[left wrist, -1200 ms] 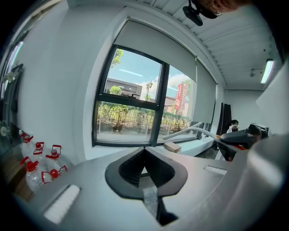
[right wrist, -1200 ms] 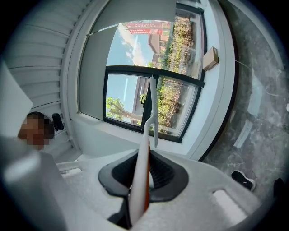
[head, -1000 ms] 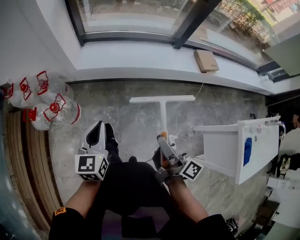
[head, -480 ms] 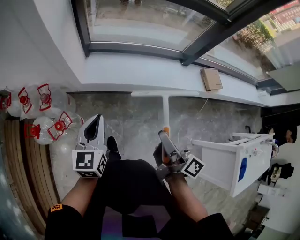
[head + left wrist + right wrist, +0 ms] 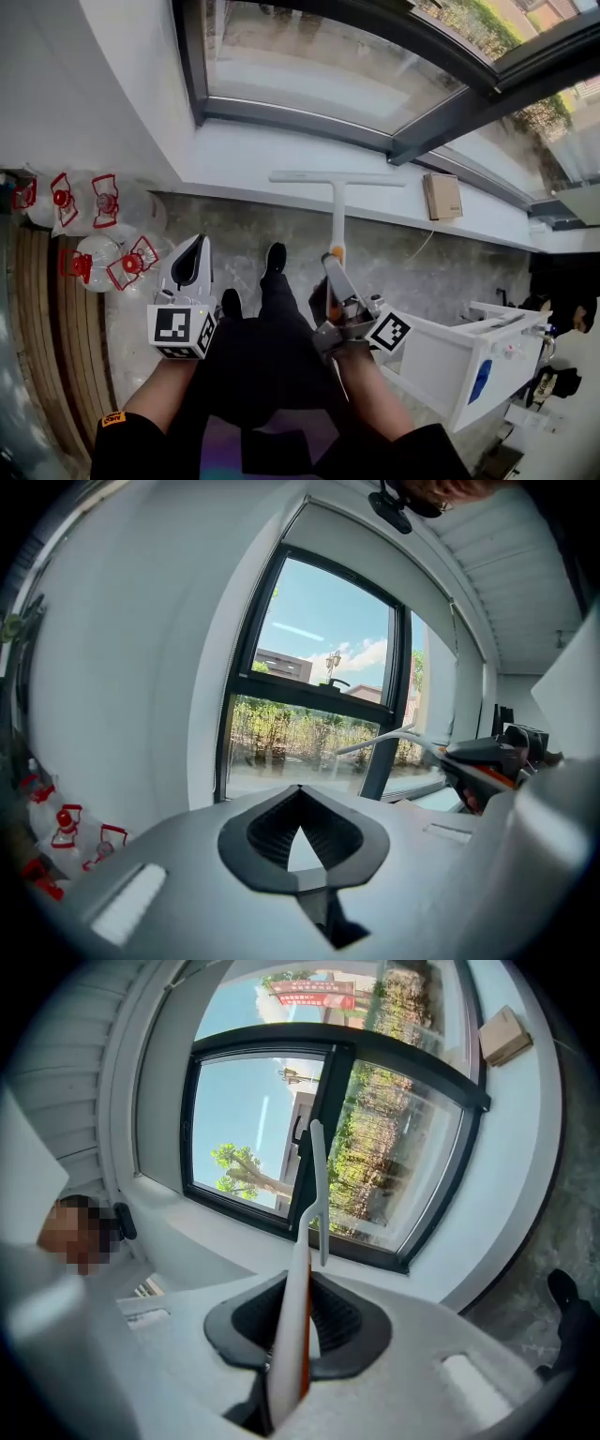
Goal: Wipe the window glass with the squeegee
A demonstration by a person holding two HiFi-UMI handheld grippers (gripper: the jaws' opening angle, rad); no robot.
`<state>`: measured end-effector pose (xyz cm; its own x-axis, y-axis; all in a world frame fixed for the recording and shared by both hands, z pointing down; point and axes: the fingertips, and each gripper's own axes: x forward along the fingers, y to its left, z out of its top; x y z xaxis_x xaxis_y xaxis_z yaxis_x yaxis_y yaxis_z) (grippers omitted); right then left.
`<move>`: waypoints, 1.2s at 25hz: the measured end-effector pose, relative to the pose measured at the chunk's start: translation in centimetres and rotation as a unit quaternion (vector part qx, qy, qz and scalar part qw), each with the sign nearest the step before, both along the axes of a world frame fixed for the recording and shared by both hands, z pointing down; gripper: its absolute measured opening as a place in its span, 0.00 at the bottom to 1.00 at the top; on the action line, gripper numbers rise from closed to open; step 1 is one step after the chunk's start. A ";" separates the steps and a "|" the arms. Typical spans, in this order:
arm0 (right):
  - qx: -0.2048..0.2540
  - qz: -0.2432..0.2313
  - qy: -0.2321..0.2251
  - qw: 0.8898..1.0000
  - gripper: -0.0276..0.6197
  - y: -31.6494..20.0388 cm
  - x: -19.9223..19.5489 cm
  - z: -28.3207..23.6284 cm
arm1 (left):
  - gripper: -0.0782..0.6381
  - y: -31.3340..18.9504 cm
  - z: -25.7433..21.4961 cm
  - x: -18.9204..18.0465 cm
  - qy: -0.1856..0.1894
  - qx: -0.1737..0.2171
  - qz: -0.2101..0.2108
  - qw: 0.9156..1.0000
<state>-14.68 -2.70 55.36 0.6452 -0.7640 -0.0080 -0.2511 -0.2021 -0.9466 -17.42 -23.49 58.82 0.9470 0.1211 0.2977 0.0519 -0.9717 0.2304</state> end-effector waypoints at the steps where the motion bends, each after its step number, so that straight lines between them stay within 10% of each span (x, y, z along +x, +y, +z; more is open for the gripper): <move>1: 0.002 -0.006 -0.001 1.000 0.10 -0.2 1.0 0.3 | 0.13 -0.3 0.2 0.6 -0.002 0.004 -0.007 1.000; 15: 0.013 -0.091 0.060 0.994 0.10 0.0 16.0 -1.8 | 0.13 -0.3 -4.4 14.0 0.019 0.049 -0.090 0.994; 30: 0.034 -0.075 0.130 0.988 0.10 -1.7 23.0 -7.7 | 0.13 -1.5 -11.4 22.8 0.091 0.058 -0.073 0.991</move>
